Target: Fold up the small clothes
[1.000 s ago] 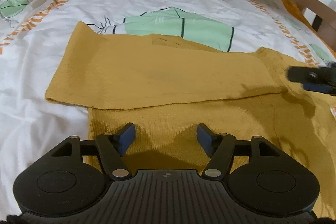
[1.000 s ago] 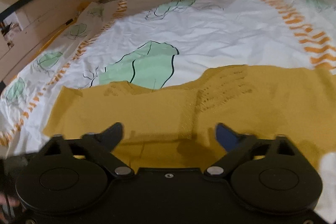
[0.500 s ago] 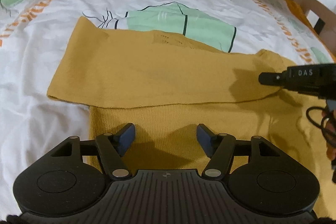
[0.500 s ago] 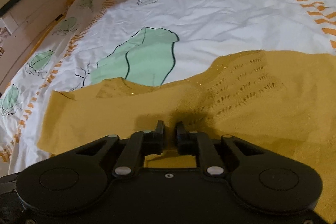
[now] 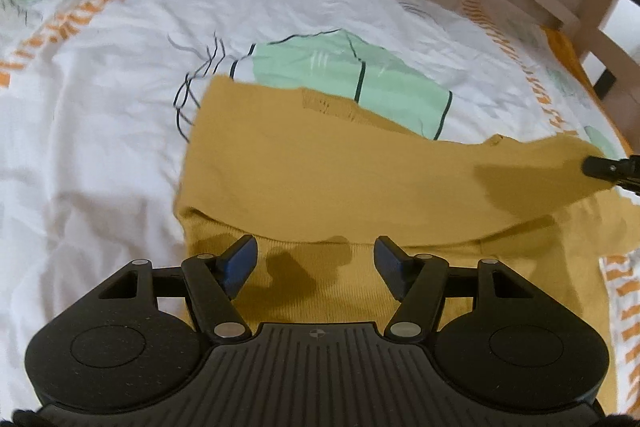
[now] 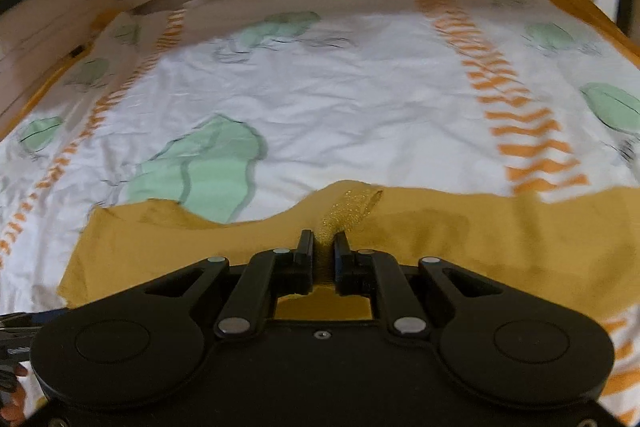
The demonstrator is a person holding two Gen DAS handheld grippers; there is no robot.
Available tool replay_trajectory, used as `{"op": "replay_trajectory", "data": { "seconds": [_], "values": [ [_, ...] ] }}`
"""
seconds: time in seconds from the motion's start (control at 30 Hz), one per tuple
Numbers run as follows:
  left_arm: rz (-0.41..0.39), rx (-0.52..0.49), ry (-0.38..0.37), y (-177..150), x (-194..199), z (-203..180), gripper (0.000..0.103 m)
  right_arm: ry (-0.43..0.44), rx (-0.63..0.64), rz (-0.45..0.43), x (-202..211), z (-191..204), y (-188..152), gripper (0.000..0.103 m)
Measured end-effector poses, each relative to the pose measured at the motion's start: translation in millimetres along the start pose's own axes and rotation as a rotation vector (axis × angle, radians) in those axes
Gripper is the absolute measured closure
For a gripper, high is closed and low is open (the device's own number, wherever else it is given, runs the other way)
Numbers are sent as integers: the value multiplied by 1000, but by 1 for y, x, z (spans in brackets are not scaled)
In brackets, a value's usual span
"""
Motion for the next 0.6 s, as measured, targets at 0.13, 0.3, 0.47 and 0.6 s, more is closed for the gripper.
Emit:
{"op": "replay_trajectory", "data": {
  "seconds": [0.13,0.3,0.47,0.6],
  "values": [
    [-5,-20,9,2,0,-1,40,-42,-43,34,-1,-21,-12,87],
    [24,0,28,0,-7,7,40,-74,-67,149,-16,-37,-36,85],
    [89,50,47,-8,-23,20,40,-116,-122,157,-17,-49,-41,75],
    [88,24,73,-9,-25,17,40,-89,-96,53,-8,-44,-21,45]
  ]
}}
Point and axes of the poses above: each gripper's, at about its wrist camera, not at the fingertips, and x roughly against the way its jaws point, z to its left, y to its top, the point moved 7 cm from there along -x, roughly the way its jaws point, and after that the axes turned 1 degree about z, right-handed, at the moved point
